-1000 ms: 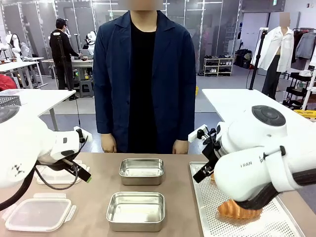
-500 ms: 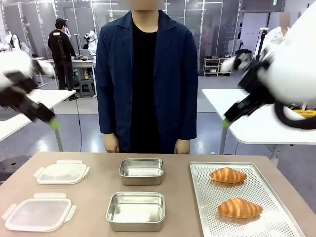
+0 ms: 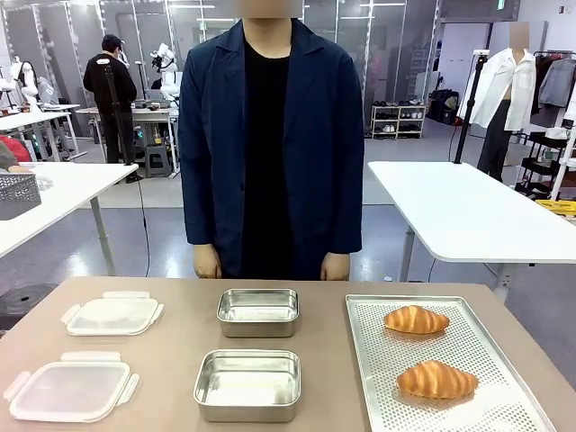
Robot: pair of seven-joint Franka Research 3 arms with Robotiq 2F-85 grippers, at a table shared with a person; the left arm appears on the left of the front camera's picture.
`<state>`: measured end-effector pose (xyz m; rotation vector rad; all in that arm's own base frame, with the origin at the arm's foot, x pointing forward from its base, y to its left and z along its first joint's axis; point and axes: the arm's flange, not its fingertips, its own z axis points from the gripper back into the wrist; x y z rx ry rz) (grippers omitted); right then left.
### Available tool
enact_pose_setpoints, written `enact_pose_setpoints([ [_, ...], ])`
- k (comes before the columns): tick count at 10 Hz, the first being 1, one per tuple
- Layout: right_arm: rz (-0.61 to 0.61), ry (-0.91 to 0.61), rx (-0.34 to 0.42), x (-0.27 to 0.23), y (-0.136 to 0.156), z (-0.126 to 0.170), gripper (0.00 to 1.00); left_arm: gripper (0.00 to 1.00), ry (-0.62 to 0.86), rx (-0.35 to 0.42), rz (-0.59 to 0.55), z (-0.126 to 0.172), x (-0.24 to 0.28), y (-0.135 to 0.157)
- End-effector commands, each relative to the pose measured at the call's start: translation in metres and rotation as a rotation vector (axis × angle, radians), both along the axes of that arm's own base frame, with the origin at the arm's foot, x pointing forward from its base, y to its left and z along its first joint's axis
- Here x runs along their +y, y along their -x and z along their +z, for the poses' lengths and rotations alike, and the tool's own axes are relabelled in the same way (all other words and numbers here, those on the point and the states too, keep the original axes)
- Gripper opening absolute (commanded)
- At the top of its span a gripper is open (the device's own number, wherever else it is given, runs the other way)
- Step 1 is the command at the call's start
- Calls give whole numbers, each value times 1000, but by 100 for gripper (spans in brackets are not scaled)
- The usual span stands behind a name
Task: Place the bread into the airtight container.
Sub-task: Pick up a Butter Roll and place it into an empty Airtight Container.
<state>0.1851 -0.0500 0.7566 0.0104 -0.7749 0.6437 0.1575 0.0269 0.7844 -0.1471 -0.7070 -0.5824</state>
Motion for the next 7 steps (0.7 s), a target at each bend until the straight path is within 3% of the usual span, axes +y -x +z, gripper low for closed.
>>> enact_pose_setpoints([
  [1, 16, -7, -17, -14, 13, -1, 100, 100, 34, -1, -4, 0, 12, 8],
  [3, 0, -12, -20, -12, 18, 3, 100, 100, 90, -13, 40, -13, 12, -1],
  [4, 0, -12, -20, -12, 18, 3, 100, 100, 30, -15, 25, 3, 19, 18],
  [7, -2, -10, -23, -15, 21, 3, 100, 100, 30, -15, 25, 3, 19, 18],
])
